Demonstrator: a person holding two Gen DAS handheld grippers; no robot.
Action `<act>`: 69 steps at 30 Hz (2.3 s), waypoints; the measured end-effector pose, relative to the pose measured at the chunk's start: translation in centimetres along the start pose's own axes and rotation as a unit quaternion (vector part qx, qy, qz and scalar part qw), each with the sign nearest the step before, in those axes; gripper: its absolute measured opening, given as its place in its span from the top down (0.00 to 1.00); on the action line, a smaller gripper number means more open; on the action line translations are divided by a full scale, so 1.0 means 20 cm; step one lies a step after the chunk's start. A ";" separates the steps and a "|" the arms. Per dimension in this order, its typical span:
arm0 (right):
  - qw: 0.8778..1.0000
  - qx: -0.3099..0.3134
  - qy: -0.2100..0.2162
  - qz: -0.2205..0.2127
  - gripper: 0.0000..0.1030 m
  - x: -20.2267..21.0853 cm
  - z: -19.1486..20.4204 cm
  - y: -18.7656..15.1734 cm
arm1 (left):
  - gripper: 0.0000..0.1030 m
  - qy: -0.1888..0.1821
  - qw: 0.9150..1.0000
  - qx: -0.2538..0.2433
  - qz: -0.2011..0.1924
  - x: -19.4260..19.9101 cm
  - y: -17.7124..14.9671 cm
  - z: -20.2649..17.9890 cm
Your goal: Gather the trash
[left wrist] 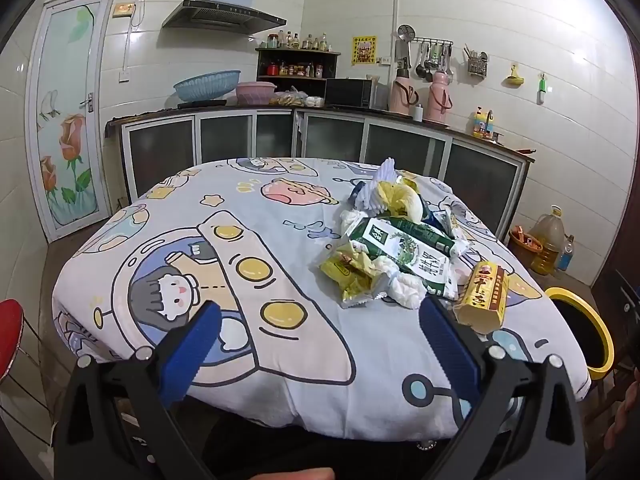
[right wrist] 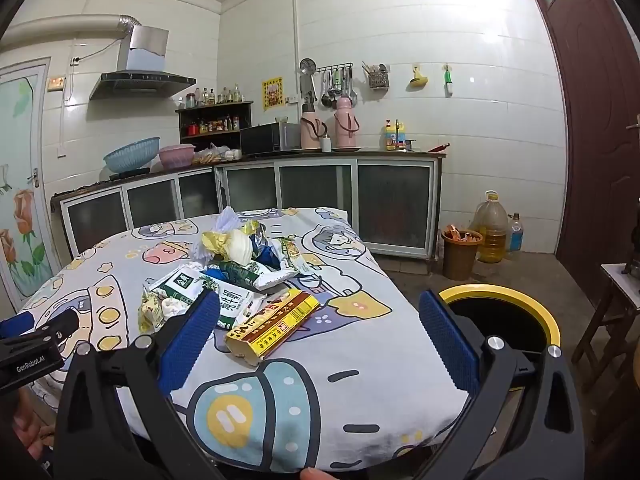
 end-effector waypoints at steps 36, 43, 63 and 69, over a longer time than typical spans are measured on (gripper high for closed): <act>1.000 -0.005 0.000 0.006 0.07 -0.01 -0.01 -0.02 | 0.07 0.000 1.000 -0.004 0.004 0.00 -0.03 0.01; 1.000 -0.005 0.001 0.006 0.07 -0.01 -0.01 -0.02 | 0.07 0.001 1.000 -0.005 0.006 -0.01 -0.05 -0.01; 1.000 -0.007 0.000 0.007 0.07 -0.01 -0.01 -0.01 | 0.07 0.000 1.000 -0.006 0.006 -0.01 -0.05 -0.03; 1.000 -0.007 0.000 0.007 0.07 -0.01 -0.02 -0.02 | 0.07 -0.001 1.000 -0.006 0.006 -0.01 -0.05 -0.03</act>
Point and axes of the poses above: each gripper's, at about its wrist camera, not at the fingertips, and x roughly against the way its jaws point, z to its left, y to its top, the point moved 5 cm from there along -x, roughly the way its jaws point, and after that the axes turned 12 degrees about -z, right-handed, at the moved point
